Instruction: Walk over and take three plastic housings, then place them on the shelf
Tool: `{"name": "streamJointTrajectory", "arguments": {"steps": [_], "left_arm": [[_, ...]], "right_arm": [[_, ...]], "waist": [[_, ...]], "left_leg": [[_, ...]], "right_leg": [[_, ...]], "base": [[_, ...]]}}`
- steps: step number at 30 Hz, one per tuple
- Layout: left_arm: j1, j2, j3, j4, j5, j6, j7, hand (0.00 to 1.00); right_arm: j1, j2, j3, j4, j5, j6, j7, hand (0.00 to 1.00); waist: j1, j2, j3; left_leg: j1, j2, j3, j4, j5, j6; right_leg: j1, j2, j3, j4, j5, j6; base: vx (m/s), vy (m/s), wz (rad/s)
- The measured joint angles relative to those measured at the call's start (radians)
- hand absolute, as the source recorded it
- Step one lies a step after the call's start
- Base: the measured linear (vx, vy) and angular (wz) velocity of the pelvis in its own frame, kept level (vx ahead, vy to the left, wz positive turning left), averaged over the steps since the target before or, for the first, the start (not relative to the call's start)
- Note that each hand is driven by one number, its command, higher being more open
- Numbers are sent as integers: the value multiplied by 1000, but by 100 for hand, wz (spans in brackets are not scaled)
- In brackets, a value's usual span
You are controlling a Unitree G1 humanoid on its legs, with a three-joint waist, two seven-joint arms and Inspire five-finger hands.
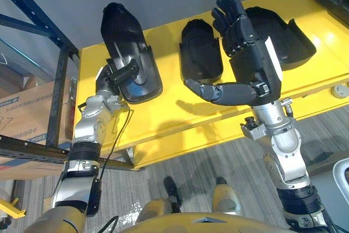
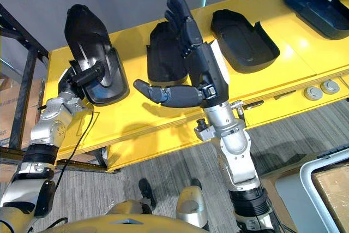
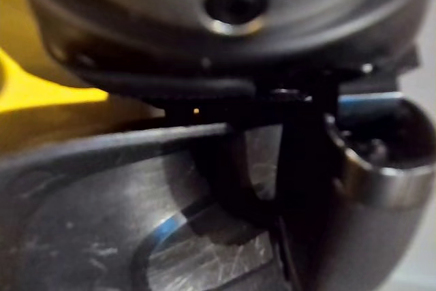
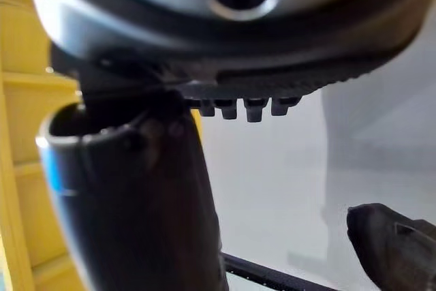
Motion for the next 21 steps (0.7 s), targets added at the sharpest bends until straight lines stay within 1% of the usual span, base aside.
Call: {"name": "streamJointTrajectory", "arguments": {"steps": [2, 3, 7, 9, 13, 16, 19, 21], "left_arm": [[-10, 2, 0, 5, 1, 5, -6, 0], [-15, 3, 0, 5, 4, 9, -8, 100], [-40, 8, -2, 7, 10, 23, -8, 100], [-46, 16, -14, 6, 47, 18, -4, 100], [-56, 24, -22, 6, 70, 16, -4, 100], [-75, 25, -34, 4, 92, 15, 8, 100], [-84, 25, -45, -15, 120, 15, 16, 100], [-94, 28, -61, -35, 120, 15, 27, 100]], "right_arm": [[-16, 0, 17, -4, 0, 1, -6, 100], [-18, 0, 22, -9, 0, 1, -11, 100], [-20, -1, 29, -34, 0, 10, -21, 100], [-19, -1, 29, -45, 0, 10, -21, 100], [-20, 0, 32, -46, 0, 10, -21, 100], [-41, 0, 34, -46, 0, 10, -21, 100], [-51, 1, 46, -60, 0, 10, -21, 100], [-51, 1, 57, -79, 0, 10, -25, 100]], "waist": [[1, 0, 7], [1, 1, 12], [-1, 4, 30], [-3, 8, 41], [-1, 7, 42], [0, 6, 56], [-1, 5, 71], [-3, 6, 71]], "left_leg": [[-3, -2, 0, 1, -1, -1], [-4, -2, 2, 2, -3, -1], [-20, 5, 35, 38, -25, 9], [-28, 4, 44, 54, -34, 6], [-43, 4, 50, 74, -42, 8], [-52, 4, 47, 91, -48, 7], [-66, 4, 51, 107, -59, 19], [-83, 12, 82, 107, -58, 19]], "right_leg": [[-8, -3, 0, 13, -6, 1], [-8, -5, -1, 17, -9, 1], [-9, -13, -3, 26, -13, 3], [-14, -19, 1, 29, -14, 5], [-25, -25, 4, 38, -17, 9], [-26, -29, -1, 46, -20, 13], [-35, -36, -7, 59, -25, 16], [-47, -42, -20, 60, -25, 17]], "base": [[0, 0, 0], [0, 0, 0], [-4, -9, 2], [2, -5, -2], [5, -4, 1], [8, -17, 6], [-9, -16, 9], [10, -19, 24]]}}
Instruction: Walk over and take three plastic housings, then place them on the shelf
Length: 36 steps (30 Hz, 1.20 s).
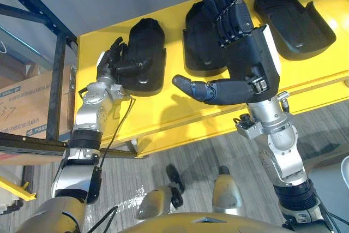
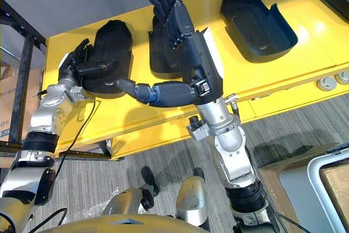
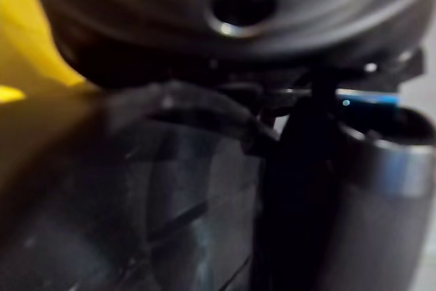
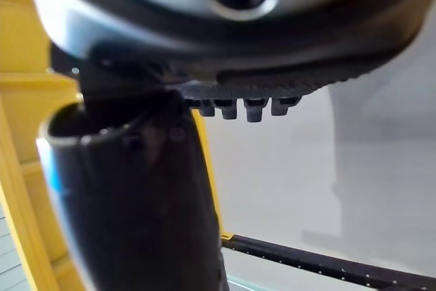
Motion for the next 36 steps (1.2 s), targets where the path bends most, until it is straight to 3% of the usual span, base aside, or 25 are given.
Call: {"name": "streamJointTrajectory", "arguments": {"steps": [6, 11, 15, 18, 22, 27, 33, 34, 36], "left_arm": [[-11, 0, -15, -19, 0, -8, 22, 100], [69, -2, -22, -61, -1, -16, 53, 100], [146, -18, -29, -154, -1, -12, 53, 100], [215, -25, -21, -261, 0, -12, 59, 100], [298, -57, 21, -438, 1, -24, 78, 100], [412, -122, 64, -624, 0, -128, 95, 100], [578, -215, 67, -785, 0, -250, 80, 100], [642, -222, 28, -806, -1, -284, 10, 100], [642, -222, 28, -806, -1, -284, 10, 100]], "right_arm": [[3, 17, 14, -4, 0, 0, -9, 100], [41, 47, 7, 12, 0, -33, 3, 100], [65, 63, 1, 98, -7, -50, -1, 100], [78, 81, -1, 164, -26, -50, -39, 100], [87, 82, -11, 182, -61, -50, -78, 100], [117, 106, -69, 236, -80, -21, -126, 100], [201, 118, -171, 250, -94, 31, -177, 100], [221, 118, -286, 249, -57, 37, -193, 100], [221, 118, -286, 249, -57, 37, -193, 100]], "waist": [[8, -13, 7], [-3, -14, -2], [-9, -30, -49], [14, -53, -74], [37, -56, -96], [60, -59, -131], [61, -64, -146], [64, -106, -173], [64, -107, -173]], "left_leg": [[14, 2, 9, -7, 27, 11], [97, -3, -9, -73, 52, 1], [108, -6, -54, -116, 80, 4], [123, -6, -79, -116, 80, 4], [134, -8, -101, -116, 80, 4], [145, -10, -113, -116, 80, 4], [149, -9, -110, -119, 82, 6], [134, -7, -108, -122, 86, 6], [134, -7, -108, -122, 86, 6]], "right_leg": [[13, 0, -14, -6, 0, 1], [94, 11, -32, -53, 1, 1], [130, 27, -75, -97, 12, 6], [183, 35, -98, -153, 30, 6], [224, 37, -121, -205, 50, 6], [252, 43, -136, -236, 63, 0], [264, 47, -135, -265, 76, -9], [266, 55, -134, -300, 107, -4], [266, 55, -134, -300, 107, -4]], "base": [[35, -14, 7], [38, -20, 1], [44, -32, 27], [58, 8, 17], [13, 26, 15], [-11, 18, 6], [-18, 15, -1], [0, 0, 0], [0, 0, 0]]}}
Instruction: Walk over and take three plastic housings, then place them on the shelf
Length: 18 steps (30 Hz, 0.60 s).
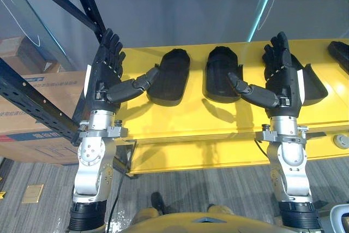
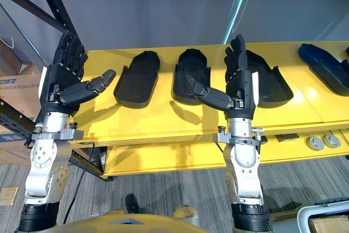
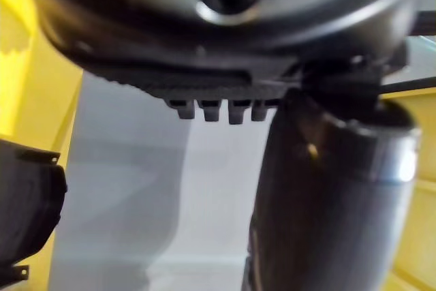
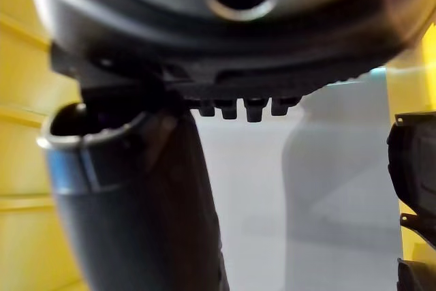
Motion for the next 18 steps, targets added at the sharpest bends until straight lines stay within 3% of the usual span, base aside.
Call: {"name": "streamJointTrajectory", "arguments": {"steps": [5, 13, 18], "left_arm": [[9, -8, 0, 0, 0, -10, 0, 100], [99, -59, 2, -36, -14, -131, 20, 100], [115, -67, -4, -36, -46, -170, 28, 100]], "right_arm": [[10, 0, 0, -1, 0, 0, 0, 100], [101, 66, 13, -44, 0, 0, 0, 100], [96, 72, 64, -61, -45, 0, -1, 100]], "waist": [[-1, -2, 1], [0, -21, 26], [7, -27, 38]], "left_leg": [[0, 0, 0, 3, 0, 0], [-16, 3, 14, 3, -4, -5], [-17, 9, 16, 3, -4, -5]], "right_leg": [[-1, 0, 1, 2, 2, 0], [-29, 1, 24, 16, 1, -6], [-31, 2, 23, 17, -1, -8]], "base": [[0, 0, 0], [2, 3, -4], [0, 0, 0]]}}
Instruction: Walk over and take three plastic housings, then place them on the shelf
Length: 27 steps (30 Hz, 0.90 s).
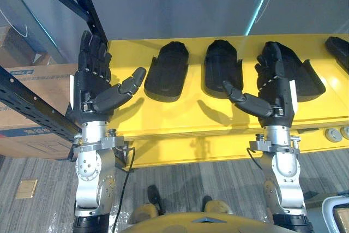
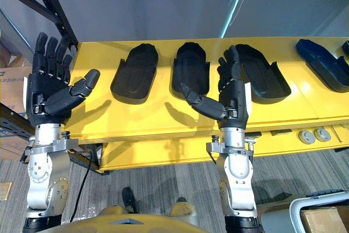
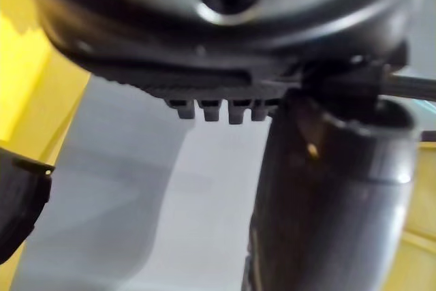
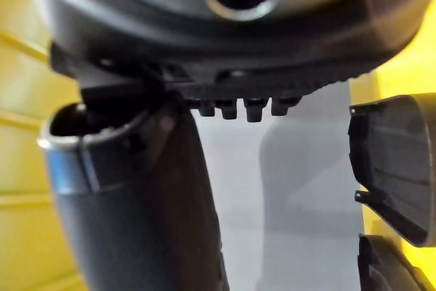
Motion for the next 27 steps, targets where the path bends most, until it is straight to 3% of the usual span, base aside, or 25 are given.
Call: {"name": "streamJointTrajectory", "arguments": {"steps": [7, 12, 18, 27], "left_arm": [[9, 0, -18, 0, -30, 0, -8, 100], [9, 1, -19, 0, -42, 0, -38, 100], [11, 10, -20, 2, -42, 1, -62, 100], [13, 11, -35, 26, -40, 1, -60, 100]], "right_arm": [[-29, -12, 9, 0, -78, 20, 0, 100], [-39, -105, 22, 1, -195, 39, 90, 100], [-68, -160, 36, 57, -189, 102, 155, 100], [-99, -138, 53, 190, -174, 251, 29, 100]], "waist": [[15, -2, 2], [15, -3, 2], [15, -3, 2], [18, 2, 5]], "left_leg": [[1, 0, -1, 1, 4, 6], [6, 2, 2, 1, 4, 6], [15, 2, 6, 0, 4, 5], [16, 3, 7, -3, 2, 1]], "right_leg": [[2, 0, -1, 0, 5, 6], [6, 1, 0, 1, 6, 6], [12, 1, 1, 1, 5, 4], [11, 1, 2, 0, 1, -1]], "base": [[9, 4, 0], [0, 0, 0], [1, 6, -1], [0, 0, 0]]}}
